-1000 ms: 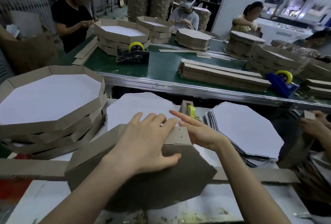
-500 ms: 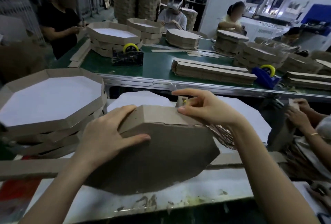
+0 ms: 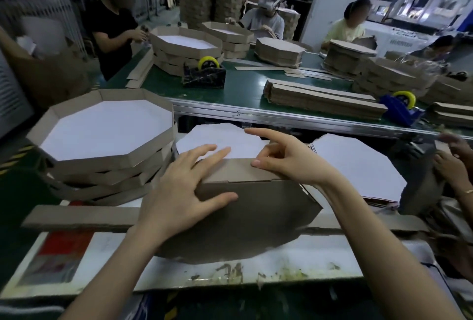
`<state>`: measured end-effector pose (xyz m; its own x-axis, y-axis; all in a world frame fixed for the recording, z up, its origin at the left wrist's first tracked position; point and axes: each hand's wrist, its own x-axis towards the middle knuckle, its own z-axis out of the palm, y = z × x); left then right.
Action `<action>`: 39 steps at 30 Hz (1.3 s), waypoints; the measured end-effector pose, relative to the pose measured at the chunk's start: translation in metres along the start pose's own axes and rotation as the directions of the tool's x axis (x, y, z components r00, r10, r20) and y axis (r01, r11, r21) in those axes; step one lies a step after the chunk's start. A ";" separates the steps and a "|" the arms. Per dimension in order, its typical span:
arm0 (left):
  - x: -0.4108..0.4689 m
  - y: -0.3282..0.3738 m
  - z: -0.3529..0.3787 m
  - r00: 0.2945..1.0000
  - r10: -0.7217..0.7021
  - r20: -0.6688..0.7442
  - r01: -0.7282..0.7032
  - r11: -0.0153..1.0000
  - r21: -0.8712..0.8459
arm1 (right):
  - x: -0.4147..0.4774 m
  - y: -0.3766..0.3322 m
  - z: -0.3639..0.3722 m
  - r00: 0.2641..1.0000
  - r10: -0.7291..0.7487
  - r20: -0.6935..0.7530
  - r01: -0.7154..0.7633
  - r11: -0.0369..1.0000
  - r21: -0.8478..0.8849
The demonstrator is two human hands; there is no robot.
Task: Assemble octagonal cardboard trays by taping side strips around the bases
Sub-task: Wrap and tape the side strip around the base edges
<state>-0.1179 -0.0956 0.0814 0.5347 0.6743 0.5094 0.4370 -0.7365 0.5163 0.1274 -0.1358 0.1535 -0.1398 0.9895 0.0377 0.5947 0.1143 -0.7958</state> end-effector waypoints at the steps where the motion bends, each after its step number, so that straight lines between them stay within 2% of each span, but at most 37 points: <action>1: 0.005 0.007 0.000 0.999 0.040 0.025 -0.040 0.999 0.010 | -0.002 0.000 0.001 1.000 0.006 -0.009 -0.006 1.000 -0.013; 3: 0.011 0.019 0.003 0.993 0.093 0.067 -0.094 0.995 0.014 | -0.007 -0.001 0.001 0.997 -0.005 -0.079 -0.003 0.995 -0.098; 5: 0.013 0.024 0.006 0.992 0.101 0.072 -0.101 0.995 -0.004 | -0.012 -0.004 0.001 0.967 -0.039 -0.252 0.003 0.990 -0.139; 7: 0.015 0.024 0.008 0.994 0.088 0.061 -0.086 0.996 -0.026 | -0.014 -0.009 0.000 0.911 -0.066 -0.406 0.048 0.997 -0.055; 9: 0.018 0.021 0.009 0.995 0.073 0.065 -0.072 0.997 -0.030 | -0.018 -0.014 -0.001 0.896 -0.034 -0.443 0.073 0.995 0.072; 11: 0.021 0.018 0.010 0.996 0.055 0.076 -0.054 0.998 -0.021 | -0.023 -0.018 -0.004 0.919 0.034 -0.393 0.027 0.988 0.150; 14: 0.024 0.017 0.012 0.997 0.042 0.058 -0.040 0.999 -0.030 | -0.028 -0.017 -0.004 0.974 0.141 -0.179 -0.104 0.974 0.201; 15: 0.025 0.016 0.014 0.998 0.040 0.044 -0.039 0.999 -0.035 | -0.028 -0.017 -0.003 0.973 0.172 -0.154 -0.137 0.967 0.215; 18: 0.028 0.014 0.017 1.000 -0.006 0.003 0.006 0.998 -0.061 | -0.026 -0.025 0.001 0.963 0.193 -0.187 -0.123 0.936 0.331; 23: 0.028 0.010 0.019 0.996 -0.085 0.026 0.088 0.984 -0.152 | -0.022 -0.037 0.006 0.953 0.236 -0.190 -0.076 0.793 0.604; 25: 0.028 0.008 0.019 0.997 -0.069 0.040 0.074 0.987 -0.144 | -0.024 -0.038 0.008 0.956 0.241 -0.167 -0.083 0.770 0.632; 29: 0.025 0.007 0.017 0.999 0.005 0.041 -0.001 0.996 -0.090 | -0.033 -0.030 0.021 0.936 0.342 -0.080 -0.208 0.723 0.658; 34: 0.026 0.014 0.009 0.984 0.130 0.124 -0.145 0.983 0.114 | -0.046 -0.022 0.032 0.914 0.404 -0.032 -0.275 0.677 0.682; 39: 0.027 0.019 0.006 0.976 0.117 0.184 -0.148 0.975 0.168 | -0.053 -0.022 0.038 0.904 0.428 -0.013 -0.313 0.683 0.660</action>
<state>-0.0910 -0.0923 0.1010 0.7058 0.5624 0.4307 0.4683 -0.8266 0.3120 0.0911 -0.1944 0.1462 0.1386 0.9444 -0.2981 -0.0730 -0.2905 -0.9541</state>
